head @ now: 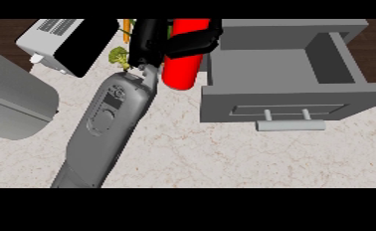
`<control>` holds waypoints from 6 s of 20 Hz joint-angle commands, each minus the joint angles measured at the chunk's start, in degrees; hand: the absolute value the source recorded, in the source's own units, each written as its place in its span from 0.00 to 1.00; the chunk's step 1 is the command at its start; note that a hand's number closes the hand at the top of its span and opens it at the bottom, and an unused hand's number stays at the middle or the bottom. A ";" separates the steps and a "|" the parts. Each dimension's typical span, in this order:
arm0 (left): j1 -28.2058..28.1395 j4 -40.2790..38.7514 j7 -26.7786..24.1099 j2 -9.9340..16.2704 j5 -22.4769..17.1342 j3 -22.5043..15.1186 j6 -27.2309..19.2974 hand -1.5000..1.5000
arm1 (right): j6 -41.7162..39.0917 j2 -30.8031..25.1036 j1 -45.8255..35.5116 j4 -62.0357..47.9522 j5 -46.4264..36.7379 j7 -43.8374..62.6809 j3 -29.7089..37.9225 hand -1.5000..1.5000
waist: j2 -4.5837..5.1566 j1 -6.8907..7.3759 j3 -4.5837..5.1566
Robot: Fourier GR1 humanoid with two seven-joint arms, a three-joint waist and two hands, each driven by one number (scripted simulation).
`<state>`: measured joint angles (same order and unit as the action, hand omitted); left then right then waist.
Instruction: Pick up the can, place it into the drawer and close the drawer
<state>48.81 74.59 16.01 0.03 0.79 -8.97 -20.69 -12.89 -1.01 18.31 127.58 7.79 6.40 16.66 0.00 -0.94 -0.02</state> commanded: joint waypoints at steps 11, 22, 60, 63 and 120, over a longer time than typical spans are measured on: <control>23.76 -24.05 -1.02 -0.03 -8.49 -4.65 -10.88 1.00 | 0.41 0.38 -1.48 -1.10 -1.70 -0.48 0.45 0.00 | 0.26 -1.01 -0.03; 33.20 -39.94 -7.78 -0.03 -17.32 -8.44 -11.52 1.00 | 1.05 0.33 -3.92 -1.29 -1.47 2.59 -1.47 0.00 | 0.72 -2.41 -0.06; 34.19 -55.73 -18.35 -0.03 -30.79 -26.32 -21.68 0.00 | 1.28 -1.45 -12.15 -5.72 -4.01 2.27 -3.90 0.00 | 1.99 -6.84 -0.15; 31.26 -53.45 -19.27 -0.03 -32.28 -27.39 -23.86 0.00 | 1.45 -1.13 -11.01 -5.48 -3.12 1.76 -2.80 0.00 | 1.74 -6.75 -0.15; 20.95 -23.25 -5.99 18.18 -32.90 -27.12 -25.51 0.00 | 36.86 -7.36 -43.18 -67.62 -73.98 -12.75 -15.22 0.00 | 0.20 3.50 -0.03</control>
<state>73.32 48.75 10.00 17.06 -33.13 -35.75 -46.04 21.04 -9.83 -22.65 68.89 -64.52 -7.34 0.44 -1.06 2.67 1.13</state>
